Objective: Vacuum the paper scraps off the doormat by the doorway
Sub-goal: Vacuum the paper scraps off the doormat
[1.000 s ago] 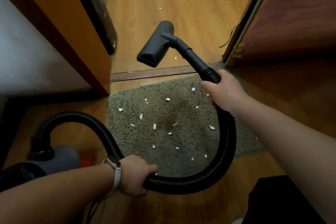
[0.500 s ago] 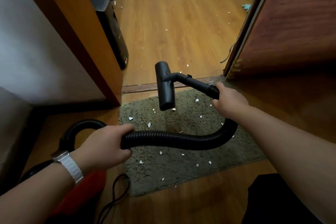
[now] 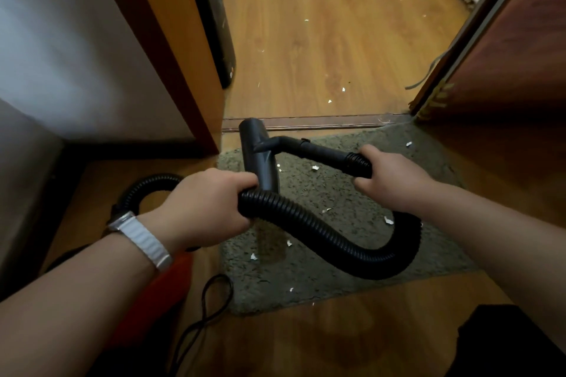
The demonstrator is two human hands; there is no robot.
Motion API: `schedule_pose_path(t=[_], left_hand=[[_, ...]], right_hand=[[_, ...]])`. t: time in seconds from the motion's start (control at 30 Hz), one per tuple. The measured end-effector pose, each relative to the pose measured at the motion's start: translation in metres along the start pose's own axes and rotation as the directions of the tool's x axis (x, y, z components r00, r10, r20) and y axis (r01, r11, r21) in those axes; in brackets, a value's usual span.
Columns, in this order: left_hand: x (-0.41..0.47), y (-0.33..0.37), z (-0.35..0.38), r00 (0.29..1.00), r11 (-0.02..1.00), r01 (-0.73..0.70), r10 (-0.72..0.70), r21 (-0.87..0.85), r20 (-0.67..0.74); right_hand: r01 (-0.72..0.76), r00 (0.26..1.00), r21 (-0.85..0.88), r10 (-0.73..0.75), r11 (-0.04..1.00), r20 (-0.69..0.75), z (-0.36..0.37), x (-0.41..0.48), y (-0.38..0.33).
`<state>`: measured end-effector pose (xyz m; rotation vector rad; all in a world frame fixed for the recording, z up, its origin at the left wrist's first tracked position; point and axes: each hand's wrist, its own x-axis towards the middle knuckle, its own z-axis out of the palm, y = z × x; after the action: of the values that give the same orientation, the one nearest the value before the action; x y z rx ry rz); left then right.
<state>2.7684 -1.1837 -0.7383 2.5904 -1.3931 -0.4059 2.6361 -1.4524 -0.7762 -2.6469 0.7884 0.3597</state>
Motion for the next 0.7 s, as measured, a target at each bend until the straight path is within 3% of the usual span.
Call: schedule_pose_path(t=[0.13, 0.27, 0.43, 0.7], left_hand=[[-0.003, 0.003, 0.014, 0.974, 0.999, -0.035, 0.033, 0.003, 0.223], [-0.007, 0.003, 0.025, 0.941, 1.000, -0.028, 0.031, -0.014, 0.336], [-0.013, -0.008, 0.026, 0.933, 0.998, 0.034, -0.011, -0.058, 0.360], [-0.014, -0.025, 0.019, 0.944, 0.989, 0.103, -0.064, -0.104, 0.324]], right_hand=[[0.057, 0.998, -0.033, -0.055, 0.998, 0.039, 0.016, 0.001, -0.011], [0.026, 0.999, -0.031, -0.024, 0.999, 0.041, 0.025, 0.009, -0.013], [-0.059, 0.997, -0.008, 0.060, 0.998, 0.042, 0.032, 0.019, -0.015], [-0.059, 0.998, -0.021, 0.060, 0.998, 0.036, 0.045, 0.044, -0.030]])
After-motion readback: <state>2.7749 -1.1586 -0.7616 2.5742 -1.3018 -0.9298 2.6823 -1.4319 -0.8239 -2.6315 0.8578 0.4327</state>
